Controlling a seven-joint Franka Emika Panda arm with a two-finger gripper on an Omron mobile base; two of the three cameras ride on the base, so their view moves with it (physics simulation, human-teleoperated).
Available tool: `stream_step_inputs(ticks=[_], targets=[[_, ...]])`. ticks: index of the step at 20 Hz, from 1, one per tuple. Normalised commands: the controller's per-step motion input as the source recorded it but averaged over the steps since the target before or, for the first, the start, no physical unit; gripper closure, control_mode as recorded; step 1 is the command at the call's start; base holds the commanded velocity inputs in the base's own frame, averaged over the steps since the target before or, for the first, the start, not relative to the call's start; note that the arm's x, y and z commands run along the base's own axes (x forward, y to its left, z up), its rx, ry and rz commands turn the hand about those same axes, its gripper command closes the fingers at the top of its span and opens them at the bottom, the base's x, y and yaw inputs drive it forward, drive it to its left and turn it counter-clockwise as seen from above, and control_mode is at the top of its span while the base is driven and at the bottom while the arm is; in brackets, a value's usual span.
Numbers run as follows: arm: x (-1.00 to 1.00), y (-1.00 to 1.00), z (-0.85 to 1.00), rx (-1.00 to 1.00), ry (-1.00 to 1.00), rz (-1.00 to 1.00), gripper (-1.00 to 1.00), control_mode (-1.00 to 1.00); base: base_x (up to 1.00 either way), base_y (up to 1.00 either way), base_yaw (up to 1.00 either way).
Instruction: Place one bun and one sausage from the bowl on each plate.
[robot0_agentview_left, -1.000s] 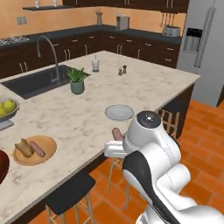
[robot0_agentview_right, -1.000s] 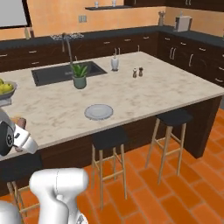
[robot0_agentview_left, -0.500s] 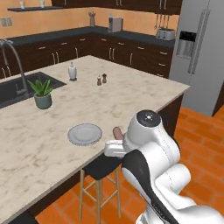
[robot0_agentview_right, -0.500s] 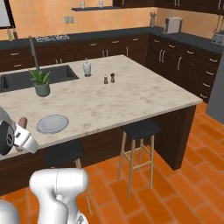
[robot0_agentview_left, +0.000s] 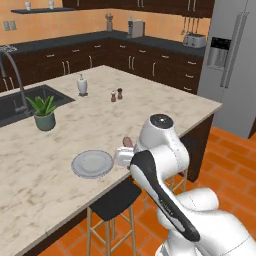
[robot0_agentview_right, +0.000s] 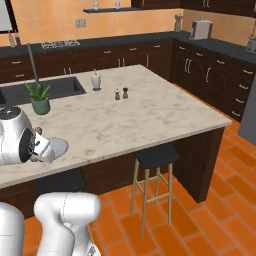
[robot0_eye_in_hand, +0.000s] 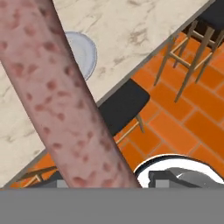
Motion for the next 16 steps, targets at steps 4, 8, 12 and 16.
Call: stream_step_inputs(ticks=[4,8,12,16], targets=[[1.0,1.0,-0.26,-0.04,0.21,-0.09,1.0,-1.0,0.0,0.0,0.0],[1.0,0.67,-0.29,-0.08,0.23,-0.09,1.0,-1.0,0.0,0.0,0.0],[1.0,0.21,-0.74,-0.08,0.08,-0.02,1.0,-1.0,0.0,0.0,0.0],[0.98,0.25,-0.83,-0.1,-0.02,0.0,1.0,-1.0,0.0,0.0,0.0]])
